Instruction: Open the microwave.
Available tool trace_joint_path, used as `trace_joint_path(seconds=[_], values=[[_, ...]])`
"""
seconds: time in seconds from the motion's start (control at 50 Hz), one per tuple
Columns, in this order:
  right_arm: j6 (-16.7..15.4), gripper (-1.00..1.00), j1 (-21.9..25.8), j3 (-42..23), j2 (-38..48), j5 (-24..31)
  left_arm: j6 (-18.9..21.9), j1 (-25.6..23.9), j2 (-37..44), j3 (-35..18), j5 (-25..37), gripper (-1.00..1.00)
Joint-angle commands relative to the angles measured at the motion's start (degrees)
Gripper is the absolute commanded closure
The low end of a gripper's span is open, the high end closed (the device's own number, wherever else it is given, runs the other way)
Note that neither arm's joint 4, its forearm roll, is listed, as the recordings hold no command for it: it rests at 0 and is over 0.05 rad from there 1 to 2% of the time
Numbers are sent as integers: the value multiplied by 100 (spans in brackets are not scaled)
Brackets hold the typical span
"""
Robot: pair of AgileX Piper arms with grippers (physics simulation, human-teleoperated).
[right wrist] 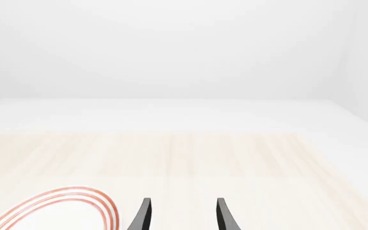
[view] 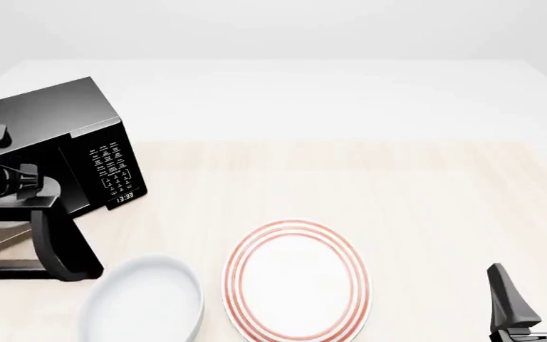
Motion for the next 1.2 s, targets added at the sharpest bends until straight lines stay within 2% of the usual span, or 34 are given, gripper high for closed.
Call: trace_joint_path(seconds=[0.02, 0.34, 0.84, 1.2], values=[[0, -100, 0, 0, 0, 0, -14, 57, -211, 224, 24, -100], [2, -100, -1, 0, 0, 0, -11, 143, -478, 532, 48, -100], [0, -100, 0, 0, 0, 0, 13, 432, -845, 688, 245, -100], [-1, -100, 0, 0, 0, 0, -18, 412, -877, 718, 275, -100]])
